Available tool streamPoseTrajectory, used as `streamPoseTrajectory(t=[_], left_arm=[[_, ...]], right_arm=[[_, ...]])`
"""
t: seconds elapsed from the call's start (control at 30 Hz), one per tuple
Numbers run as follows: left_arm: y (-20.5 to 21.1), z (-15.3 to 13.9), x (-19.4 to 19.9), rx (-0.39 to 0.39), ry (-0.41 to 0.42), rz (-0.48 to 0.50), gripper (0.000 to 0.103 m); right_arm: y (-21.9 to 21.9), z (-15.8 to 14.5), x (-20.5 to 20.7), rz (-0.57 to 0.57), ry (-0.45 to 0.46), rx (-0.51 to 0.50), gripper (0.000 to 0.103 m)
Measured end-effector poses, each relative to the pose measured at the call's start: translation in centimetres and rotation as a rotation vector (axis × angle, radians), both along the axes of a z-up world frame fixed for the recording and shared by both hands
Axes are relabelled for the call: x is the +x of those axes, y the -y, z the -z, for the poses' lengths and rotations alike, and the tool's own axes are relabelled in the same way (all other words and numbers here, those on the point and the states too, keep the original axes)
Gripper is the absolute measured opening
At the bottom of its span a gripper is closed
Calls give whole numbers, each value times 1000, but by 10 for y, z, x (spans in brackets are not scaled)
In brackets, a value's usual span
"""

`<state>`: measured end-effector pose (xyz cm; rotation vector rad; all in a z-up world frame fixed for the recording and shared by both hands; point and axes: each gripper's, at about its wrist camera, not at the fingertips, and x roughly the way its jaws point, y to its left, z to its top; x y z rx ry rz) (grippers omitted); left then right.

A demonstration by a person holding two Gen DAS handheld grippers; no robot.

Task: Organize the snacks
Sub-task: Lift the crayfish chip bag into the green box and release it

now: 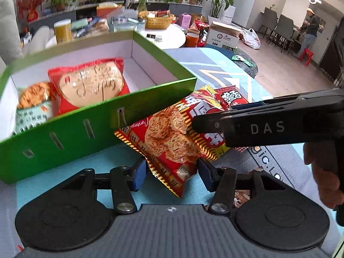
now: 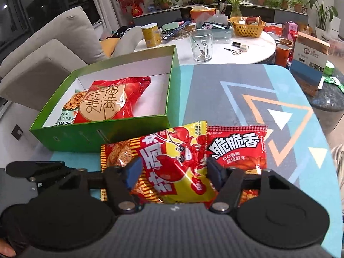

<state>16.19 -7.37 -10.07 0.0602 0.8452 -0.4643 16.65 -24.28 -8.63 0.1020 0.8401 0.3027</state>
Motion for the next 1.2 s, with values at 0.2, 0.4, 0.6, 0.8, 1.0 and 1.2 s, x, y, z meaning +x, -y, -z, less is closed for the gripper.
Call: streamPoseTrajectory(t=[0.2, 0.4, 0.6, 0.8, 1.0, 1.2], left_arm=[[-4, -24, -17, -22, 83, 20, 49], [-12, -54, -35, -43, 178, 12, 49], [-31, -84, -42, -67, 257, -34, 49], [-47, -108, -42, -59, 316, -70, 49], [-64, -124, -30, -68, 358, -113, 50], [-87, -134, -15, -64, 370, -157, 50]], right_arm=[[4, -21, -18, 16, 41, 24, 65], [1, -51, -36, 32, 120, 51, 65], [-10, -74, -40, 41, 174, 110, 65], [-21, -88, -32, 26, 198, 158, 65], [-37, -104, -16, 14, 228, 177, 65], [-57, -112, -1, -11, 243, 194, 65]])
